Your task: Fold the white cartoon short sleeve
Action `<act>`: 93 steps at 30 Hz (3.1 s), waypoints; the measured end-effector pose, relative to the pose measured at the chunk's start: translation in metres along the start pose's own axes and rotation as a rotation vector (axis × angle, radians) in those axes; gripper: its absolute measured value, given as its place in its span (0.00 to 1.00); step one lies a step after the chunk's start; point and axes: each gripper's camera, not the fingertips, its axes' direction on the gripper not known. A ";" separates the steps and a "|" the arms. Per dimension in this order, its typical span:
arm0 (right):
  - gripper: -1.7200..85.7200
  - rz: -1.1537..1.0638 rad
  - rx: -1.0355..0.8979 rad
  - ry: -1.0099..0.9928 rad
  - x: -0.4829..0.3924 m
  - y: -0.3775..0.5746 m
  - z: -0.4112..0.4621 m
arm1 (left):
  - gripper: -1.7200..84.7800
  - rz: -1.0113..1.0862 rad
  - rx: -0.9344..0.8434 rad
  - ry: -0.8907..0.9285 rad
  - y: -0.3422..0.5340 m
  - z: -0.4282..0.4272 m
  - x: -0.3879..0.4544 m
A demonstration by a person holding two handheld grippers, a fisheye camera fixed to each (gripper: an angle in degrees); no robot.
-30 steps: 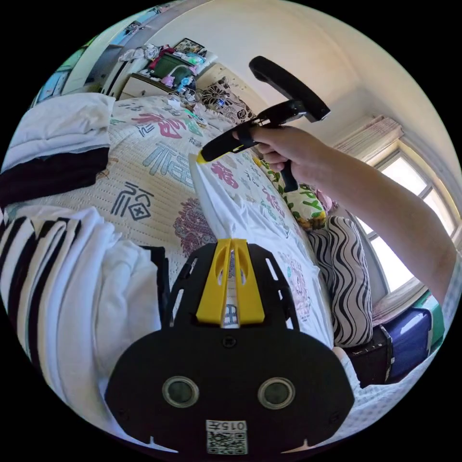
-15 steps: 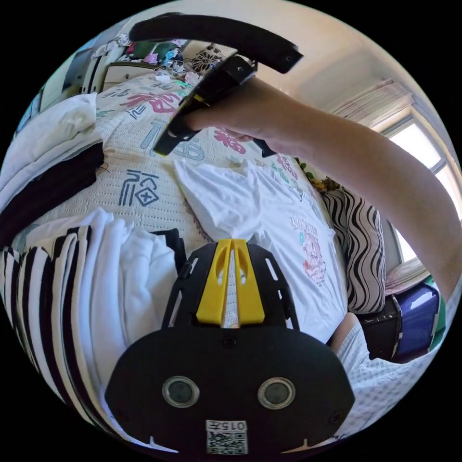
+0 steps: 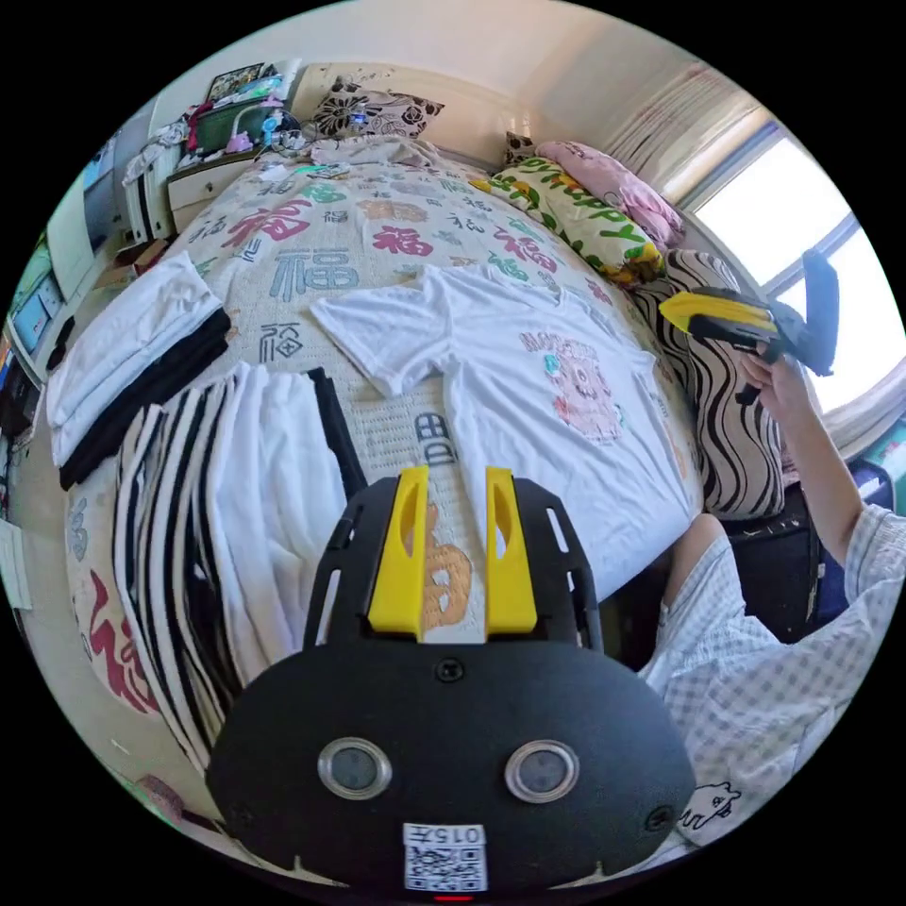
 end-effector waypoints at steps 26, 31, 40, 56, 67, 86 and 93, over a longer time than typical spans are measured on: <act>0.08 0.896 -0.553 -0.076 0.211 0.525 -0.073 | 0.06 -0.022 -0.442 -0.172 0.024 0.147 0.108; 0.01 0.915 -0.485 -0.158 0.258 0.579 -0.108 | 0.03 -0.054 -0.423 -0.179 0.024 0.144 0.093; 0.08 0.966 -0.360 -0.163 0.337 0.633 -0.162 | 0.09 -0.063 -0.448 -0.169 -0.007 0.125 0.048; 0.02 0.883 -0.372 -0.324 0.500 0.596 -0.121 | 0.03 -0.093 -0.310 -0.061 -0.124 0.165 -0.019; 0.07 0.934 -0.291 -0.315 0.555 0.624 -0.151 | 0.10 -0.073 -0.291 0.002 -0.139 0.152 -0.052; 0.02 0.929 -0.389 -0.133 0.629 0.609 -0.139 | 0.03 -0.168 -0.214 0.017 -0.186 0.200 -0.082; 0.08 0.917 -0.202 -0.298 0.590 0.643 -0.172 | 0.11 -0.081 -0.219 -0.029 -0.152 0.198 -0.045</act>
